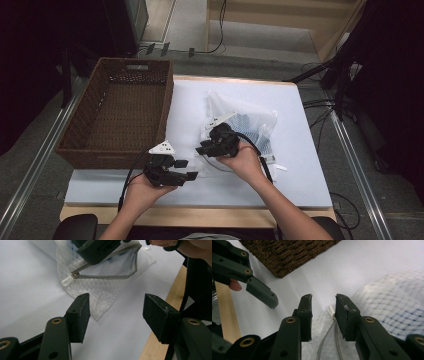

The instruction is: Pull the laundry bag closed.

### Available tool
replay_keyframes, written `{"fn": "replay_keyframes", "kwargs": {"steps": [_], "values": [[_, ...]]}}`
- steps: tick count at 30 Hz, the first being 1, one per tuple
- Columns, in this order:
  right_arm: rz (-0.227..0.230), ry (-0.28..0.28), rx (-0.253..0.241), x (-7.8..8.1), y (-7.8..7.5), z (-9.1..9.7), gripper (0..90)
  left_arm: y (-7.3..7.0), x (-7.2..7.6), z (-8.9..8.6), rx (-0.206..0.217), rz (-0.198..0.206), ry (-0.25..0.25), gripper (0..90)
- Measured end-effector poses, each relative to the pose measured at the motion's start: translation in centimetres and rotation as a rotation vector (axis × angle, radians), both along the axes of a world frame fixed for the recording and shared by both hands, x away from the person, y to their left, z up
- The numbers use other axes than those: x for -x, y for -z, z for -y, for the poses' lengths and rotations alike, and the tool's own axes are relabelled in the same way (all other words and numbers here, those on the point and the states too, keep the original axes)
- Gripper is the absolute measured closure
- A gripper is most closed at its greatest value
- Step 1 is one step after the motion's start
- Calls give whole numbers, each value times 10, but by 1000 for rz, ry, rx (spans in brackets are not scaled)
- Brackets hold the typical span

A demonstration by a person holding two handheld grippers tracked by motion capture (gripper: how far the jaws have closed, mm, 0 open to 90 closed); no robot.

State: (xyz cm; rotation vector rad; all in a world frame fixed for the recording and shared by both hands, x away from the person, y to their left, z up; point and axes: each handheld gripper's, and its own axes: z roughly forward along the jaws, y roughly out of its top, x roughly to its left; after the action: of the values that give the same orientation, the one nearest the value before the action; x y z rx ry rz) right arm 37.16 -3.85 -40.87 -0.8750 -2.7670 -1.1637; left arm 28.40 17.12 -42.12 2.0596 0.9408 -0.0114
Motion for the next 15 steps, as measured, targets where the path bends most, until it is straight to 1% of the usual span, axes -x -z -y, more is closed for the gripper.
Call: {"fn": "replay_keyframes", "kwargs": {"steps": [7, 9, 15], "values": [[-16, -10, 10, -3, 10, -9, 687, 1, 0, -1, -4, 0, 1, 399], [-17, -10, 19, -4, 14, -10, 686, 1, 0, -1, -4, 0, -2, 399], [-24, 2, 18, -8, 20, -9, 688, 1, 1, -1, -3, 5, -3, 400]]}}
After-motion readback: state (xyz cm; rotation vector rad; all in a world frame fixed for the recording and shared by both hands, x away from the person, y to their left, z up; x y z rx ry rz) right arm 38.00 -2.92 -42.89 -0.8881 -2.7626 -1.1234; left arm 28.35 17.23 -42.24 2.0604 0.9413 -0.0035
